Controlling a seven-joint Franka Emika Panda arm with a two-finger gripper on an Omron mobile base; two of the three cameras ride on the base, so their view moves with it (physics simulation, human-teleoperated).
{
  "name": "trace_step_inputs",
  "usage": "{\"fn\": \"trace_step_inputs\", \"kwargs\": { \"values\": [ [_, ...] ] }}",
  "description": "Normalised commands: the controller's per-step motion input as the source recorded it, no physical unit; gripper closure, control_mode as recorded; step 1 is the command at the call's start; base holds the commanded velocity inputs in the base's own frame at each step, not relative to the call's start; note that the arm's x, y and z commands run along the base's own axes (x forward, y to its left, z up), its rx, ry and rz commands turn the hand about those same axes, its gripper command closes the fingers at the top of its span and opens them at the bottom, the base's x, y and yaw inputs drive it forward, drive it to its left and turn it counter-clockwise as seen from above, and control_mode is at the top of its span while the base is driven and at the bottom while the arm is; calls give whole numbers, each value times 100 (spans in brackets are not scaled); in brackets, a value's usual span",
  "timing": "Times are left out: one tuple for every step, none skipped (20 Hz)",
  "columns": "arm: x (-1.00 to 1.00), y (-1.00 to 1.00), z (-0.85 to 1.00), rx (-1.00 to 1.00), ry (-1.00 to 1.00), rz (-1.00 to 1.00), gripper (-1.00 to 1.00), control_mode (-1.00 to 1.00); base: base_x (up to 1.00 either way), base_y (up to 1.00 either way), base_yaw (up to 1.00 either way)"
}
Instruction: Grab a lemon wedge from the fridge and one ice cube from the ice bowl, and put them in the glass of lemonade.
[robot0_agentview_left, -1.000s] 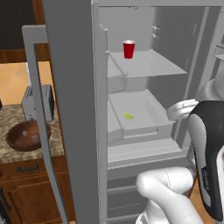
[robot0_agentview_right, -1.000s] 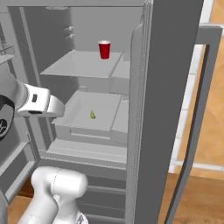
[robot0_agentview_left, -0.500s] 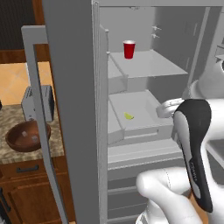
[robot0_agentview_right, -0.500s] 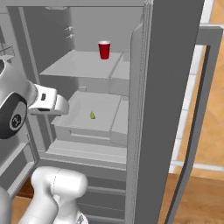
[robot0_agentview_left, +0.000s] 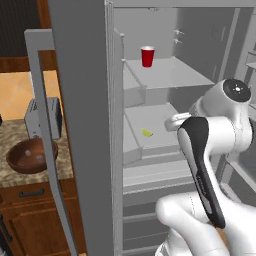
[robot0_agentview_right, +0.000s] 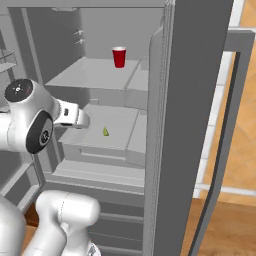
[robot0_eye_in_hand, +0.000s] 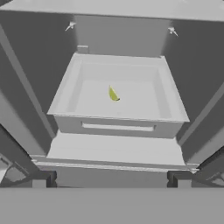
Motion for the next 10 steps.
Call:
{"fn": "trace_step_inputs", "kwargs": {
  "values": [
    [96,-14,-6,0,3,0,-100,-100,0,0,0],
    [89,-20,-1,0,10,0,-100,-100,0,0,0],
    [77,-21,0,0,3,0,-100,-100,0,0,0],
    [64,0,0,0,0,0,-100,-100,0,0,0],
    [60,0,-1,0,0,0,-100,-100,0,0,0],
    [44,0,-19,0,0,0,-100,-100,0,0,0],
    [34,0,-49,0,0,2,-100,-100,0,0,0],
    [31,0,-65,-2,0,5,-100,-100,0,0,0],
    [33,0,-71,-1,0,8,-100,-100,0,0,0],
    [37,0,-69,0,0,9,-100,-100,0,0,0]
  ]
}}
